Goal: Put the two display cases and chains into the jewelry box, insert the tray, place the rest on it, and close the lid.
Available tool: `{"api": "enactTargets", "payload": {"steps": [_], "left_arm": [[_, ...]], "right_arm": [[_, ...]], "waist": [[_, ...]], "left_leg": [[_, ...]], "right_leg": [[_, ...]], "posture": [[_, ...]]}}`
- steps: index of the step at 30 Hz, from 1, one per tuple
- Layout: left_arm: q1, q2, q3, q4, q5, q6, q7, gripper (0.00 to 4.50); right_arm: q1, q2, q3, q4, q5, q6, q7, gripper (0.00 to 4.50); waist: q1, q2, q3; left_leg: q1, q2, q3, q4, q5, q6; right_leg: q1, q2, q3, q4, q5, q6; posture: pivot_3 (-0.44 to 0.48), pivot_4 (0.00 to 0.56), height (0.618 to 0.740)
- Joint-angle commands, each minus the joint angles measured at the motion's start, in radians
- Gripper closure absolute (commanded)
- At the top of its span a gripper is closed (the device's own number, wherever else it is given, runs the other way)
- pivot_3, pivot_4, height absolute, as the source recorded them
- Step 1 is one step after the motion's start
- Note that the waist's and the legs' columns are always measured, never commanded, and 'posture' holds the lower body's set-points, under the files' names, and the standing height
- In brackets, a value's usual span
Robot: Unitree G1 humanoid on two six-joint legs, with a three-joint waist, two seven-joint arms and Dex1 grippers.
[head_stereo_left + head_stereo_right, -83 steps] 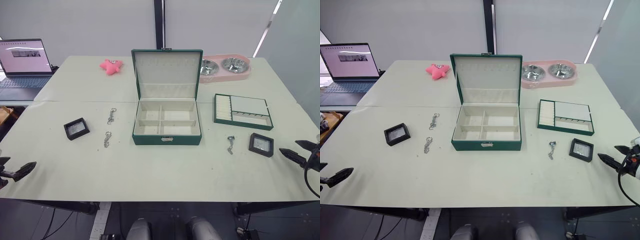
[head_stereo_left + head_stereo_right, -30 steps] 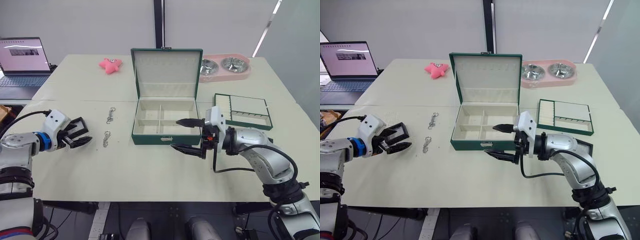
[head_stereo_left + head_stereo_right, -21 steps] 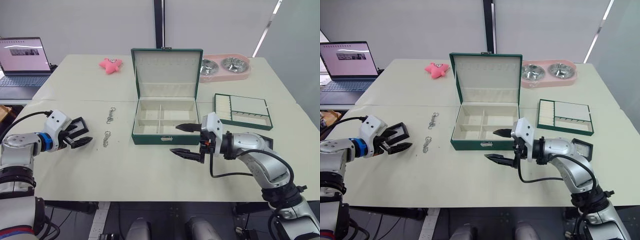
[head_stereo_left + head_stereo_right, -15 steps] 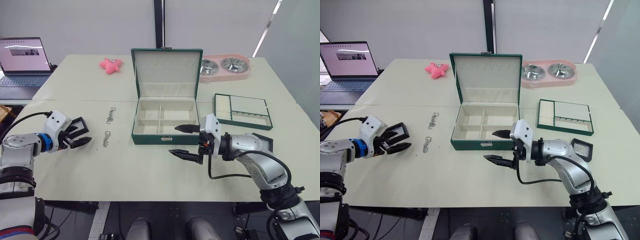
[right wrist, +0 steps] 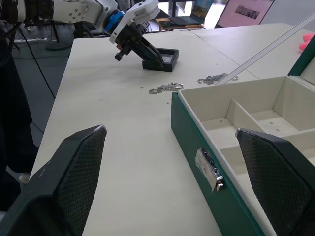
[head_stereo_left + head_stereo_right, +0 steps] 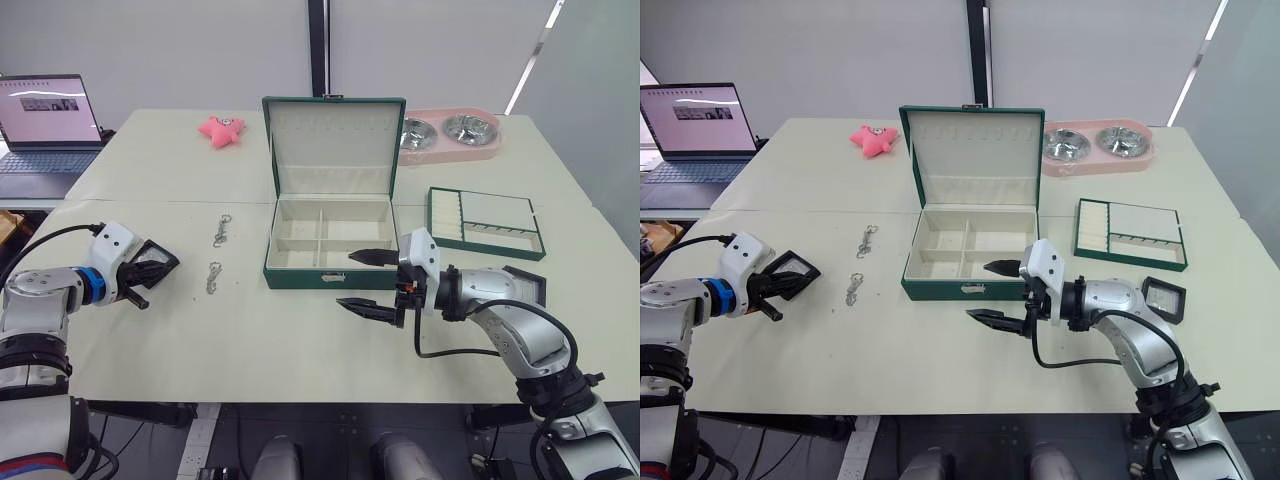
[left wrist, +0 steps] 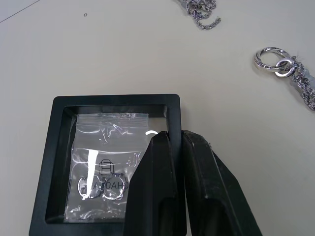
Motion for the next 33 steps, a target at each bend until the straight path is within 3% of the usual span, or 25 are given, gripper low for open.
{"api": "enactTargets", "payload": {"steps": [1, 9, 19, 26, 33], "left_arm": [[0.015, 0.013, 0.022, -0.040, -0.013, 0.016, 0.013, 4.47], [0.049, 0.035, 0.045, -0.148, -0.031, 0.054, 0.023, 4.47], [0.119, 0.098, 0.058, -0.620, -0.118, 0.342, -0.024, 4.47], [0.009, 0.046, -0.059, -0.824, -0.159, 0.472, -0.076, 4.47], [-0.178, -0.047, -0.208, -0.811, -0.135, 0.451, -0.146, 4.47]], "right_arm": [[-0.019, -0.002, -0.019, -0.014, -0.001, -0.024, 0.005, 0.00], [-0.022, -0.007, -0.024, -0.018, 0.002, -0.027, 0.010, 0.00], [0.000, -0.049, -0.099, -0.105, 0.070, 0.030, -0.009, 0.00], [0.041, -0.091, -0.169, -0.132, 0.082, 0.058, -0.049, 0.00], [0.104, -0.126, -0.257, -0.186, 0.092, 0.083, -0.114, 0.00]], "waist": [[0.000, 0.000, 0.000], [0.000, 0.000, 0.000], [0.001, -0.001, 0.000], [0.005, -0.001, 0.001], [0.006, -0.002, 0.001]], "left_leg": [[0.000, 0.000, 0.000, 0.000, 0.000, 0.000], [0.000, 0.000, 0.000, 0.000, 0.000, 0.000], [0.000, 0.000, 0.000, 0.000, 0.000, 0.000], [-0.001, 0.000, 0.000, 0.000, 0.000, 0.000], [-0.001, 0.000, 0.000, 0.000, 0.000, 0.000]], "right_leg": [[0.000, 0.000, 0.000, 0.000, 0.000, 0.000], [0.000, 0.000, 0.000, 0.000, 0.000, 0.000], [0.000, 0.000, 0.000, 0.000, 0.000, 0.000], [0.001, 0.000, 0.000, 0.000, 0.000, 0.000], [0.001, 0.001, 0.001, -0.001, 0.000, 0.000]], "posture": [[0.000, 0.150, 0.740], [0.000, 0.150, 0.740], [0.000, 0.150, 0.740], [0.000, 0.150, 0.740], [0.000, 0.150, 0.740]]}}
